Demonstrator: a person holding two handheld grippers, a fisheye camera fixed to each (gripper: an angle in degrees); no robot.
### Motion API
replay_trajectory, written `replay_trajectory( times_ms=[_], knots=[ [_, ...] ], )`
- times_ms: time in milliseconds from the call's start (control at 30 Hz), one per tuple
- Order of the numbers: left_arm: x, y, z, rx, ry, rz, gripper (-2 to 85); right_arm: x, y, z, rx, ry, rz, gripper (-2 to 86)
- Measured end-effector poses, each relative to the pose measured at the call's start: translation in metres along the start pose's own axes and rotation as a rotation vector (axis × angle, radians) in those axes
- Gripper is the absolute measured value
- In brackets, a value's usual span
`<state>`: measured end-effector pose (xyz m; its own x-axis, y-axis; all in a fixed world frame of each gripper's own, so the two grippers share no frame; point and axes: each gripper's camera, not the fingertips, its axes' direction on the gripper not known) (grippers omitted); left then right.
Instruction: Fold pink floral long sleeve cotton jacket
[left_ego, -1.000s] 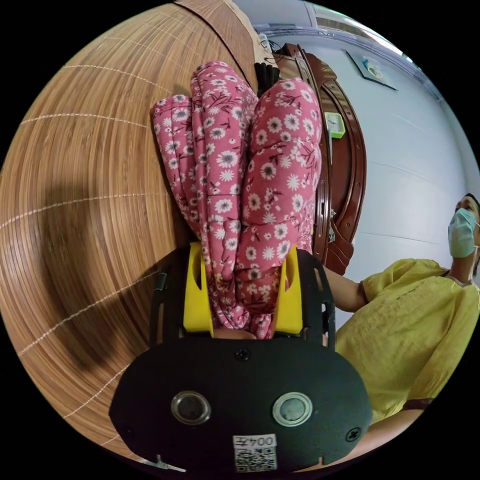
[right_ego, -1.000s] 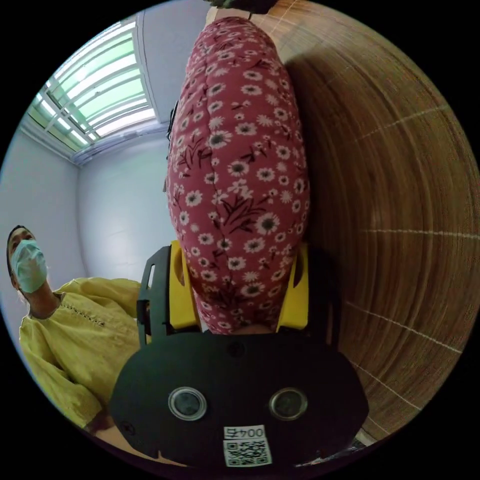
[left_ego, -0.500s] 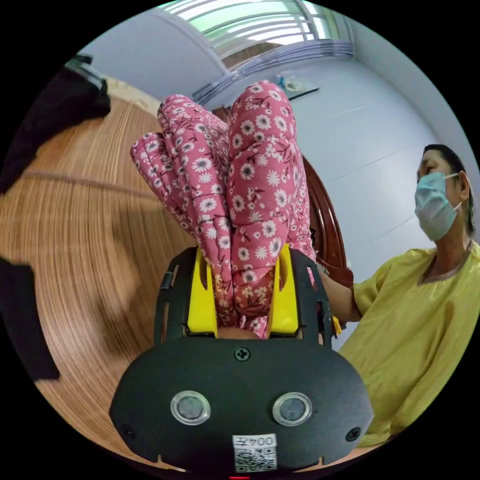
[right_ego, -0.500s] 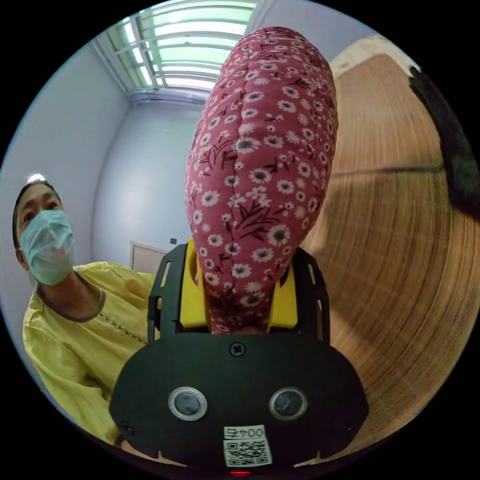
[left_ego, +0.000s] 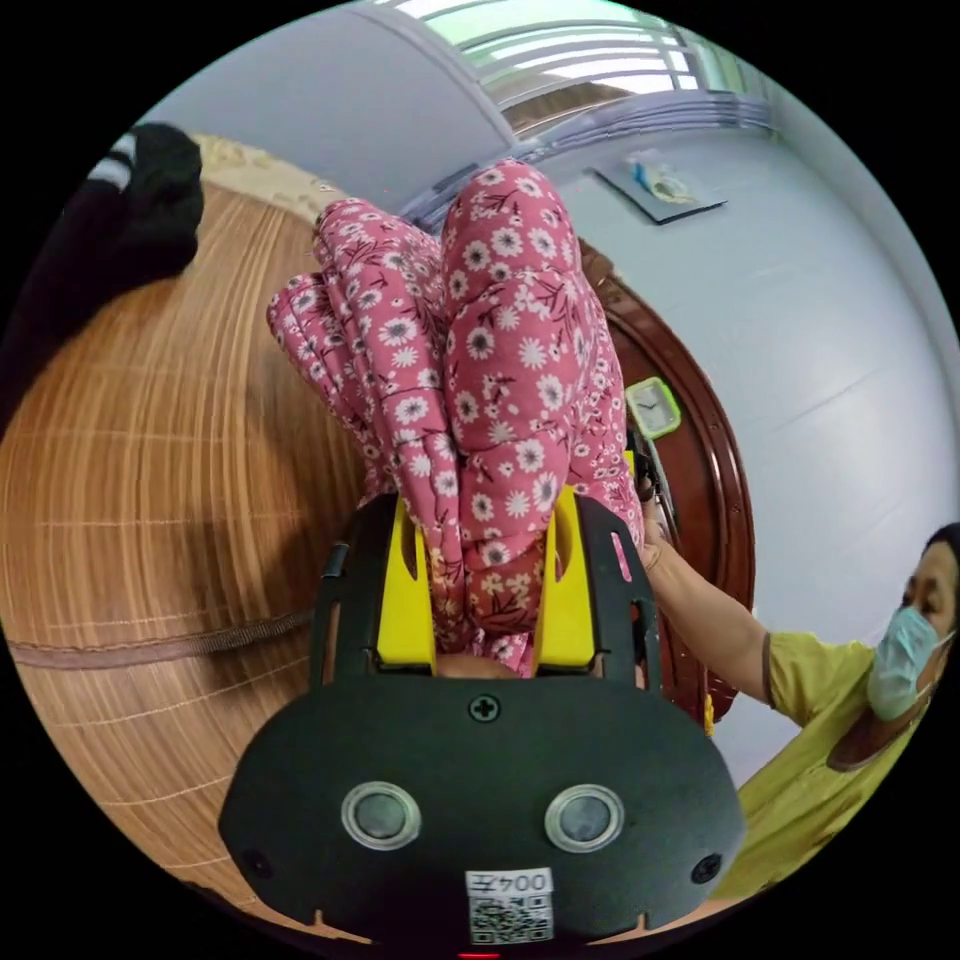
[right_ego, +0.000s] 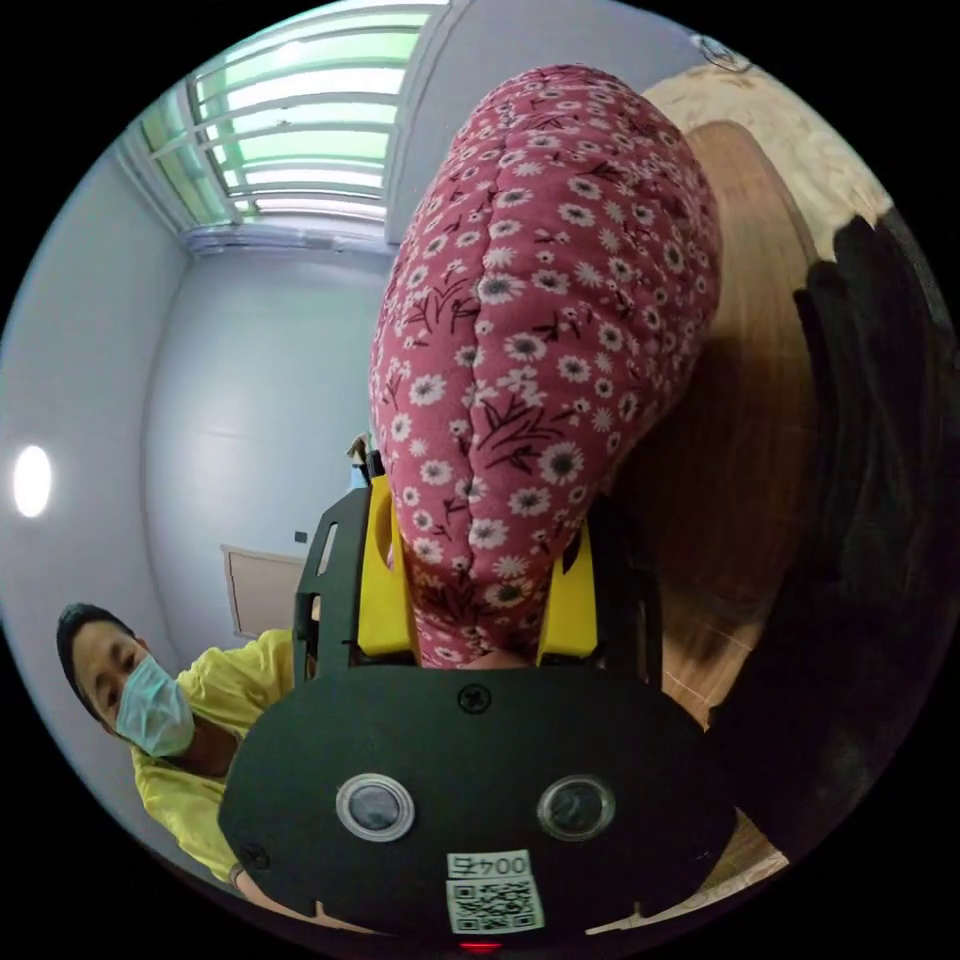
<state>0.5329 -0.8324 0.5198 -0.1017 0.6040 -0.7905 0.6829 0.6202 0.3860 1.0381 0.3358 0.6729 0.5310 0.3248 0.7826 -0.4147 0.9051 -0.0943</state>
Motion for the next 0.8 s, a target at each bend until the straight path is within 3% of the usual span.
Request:
replay_trajectory(
  times_ms=[300,567,700,800],
  knots=[
    [-0.003,0.023,0.052,-0.040,0.010,-0.085,17.8,0.047,0.003,-0.025,-0.020,-0.009,0.096,21.2],
    [0.014,0.043,-0.017,0.179,0.123,-0.017,17.8,-0.050,-0.030,0.017,-0.103,-0.121,-0.150,20.5],
    [0.057,0.036,-0.064,0.187,-0.030,-0.032,17.7,-0.063,-0.053,0.041,-0.145,-0.263,-0.132,20.9],
    [0.056,0.015,-0.042,0.098,-0.099,-0.059,17.8,-0.032,-0.059,0.038,-0.110,-0.277,0.000,21.0]
  ],
)
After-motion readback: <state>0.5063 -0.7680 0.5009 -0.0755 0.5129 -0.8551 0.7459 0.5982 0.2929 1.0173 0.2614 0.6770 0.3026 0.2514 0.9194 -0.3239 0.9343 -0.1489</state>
